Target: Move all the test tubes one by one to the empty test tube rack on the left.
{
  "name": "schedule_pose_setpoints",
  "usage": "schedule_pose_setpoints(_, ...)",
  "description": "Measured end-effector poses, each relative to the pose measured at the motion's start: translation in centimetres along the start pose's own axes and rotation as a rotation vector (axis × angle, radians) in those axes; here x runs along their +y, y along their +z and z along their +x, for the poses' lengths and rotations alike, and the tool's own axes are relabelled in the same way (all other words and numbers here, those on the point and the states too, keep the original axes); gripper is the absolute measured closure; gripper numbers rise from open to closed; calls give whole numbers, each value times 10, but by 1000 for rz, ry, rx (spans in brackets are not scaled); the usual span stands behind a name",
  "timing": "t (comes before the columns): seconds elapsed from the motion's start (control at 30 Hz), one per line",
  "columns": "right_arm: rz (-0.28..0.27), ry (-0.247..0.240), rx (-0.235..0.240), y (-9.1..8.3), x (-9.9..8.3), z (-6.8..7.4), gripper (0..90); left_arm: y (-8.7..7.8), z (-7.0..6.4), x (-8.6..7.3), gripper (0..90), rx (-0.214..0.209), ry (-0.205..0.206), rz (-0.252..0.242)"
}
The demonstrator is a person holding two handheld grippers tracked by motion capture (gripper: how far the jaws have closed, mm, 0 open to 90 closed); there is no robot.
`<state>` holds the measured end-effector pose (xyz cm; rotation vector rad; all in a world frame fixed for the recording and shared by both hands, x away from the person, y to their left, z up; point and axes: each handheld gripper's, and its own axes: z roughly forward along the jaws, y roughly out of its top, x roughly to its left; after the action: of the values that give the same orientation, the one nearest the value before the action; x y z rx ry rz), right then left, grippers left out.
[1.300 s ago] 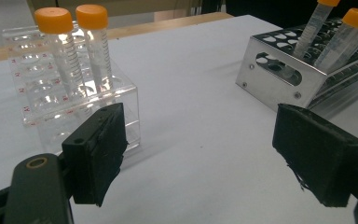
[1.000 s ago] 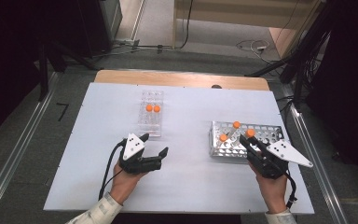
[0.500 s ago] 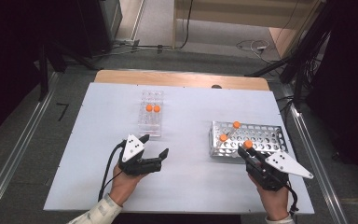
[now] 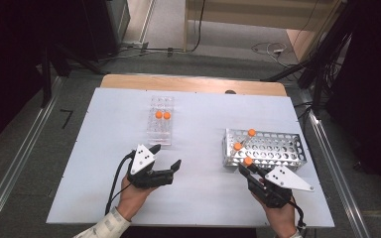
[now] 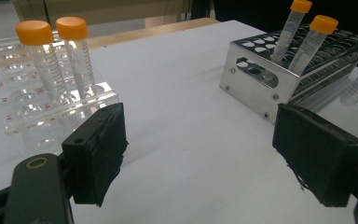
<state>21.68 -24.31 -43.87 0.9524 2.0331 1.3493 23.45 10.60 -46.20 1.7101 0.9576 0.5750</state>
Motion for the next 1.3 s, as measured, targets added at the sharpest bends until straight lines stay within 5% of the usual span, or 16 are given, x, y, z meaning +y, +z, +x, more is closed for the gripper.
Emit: schedule_pose_setpoints(1.3,35,-57,135,41,6,42,718,-7,-26,8,203,-103,22,-38)
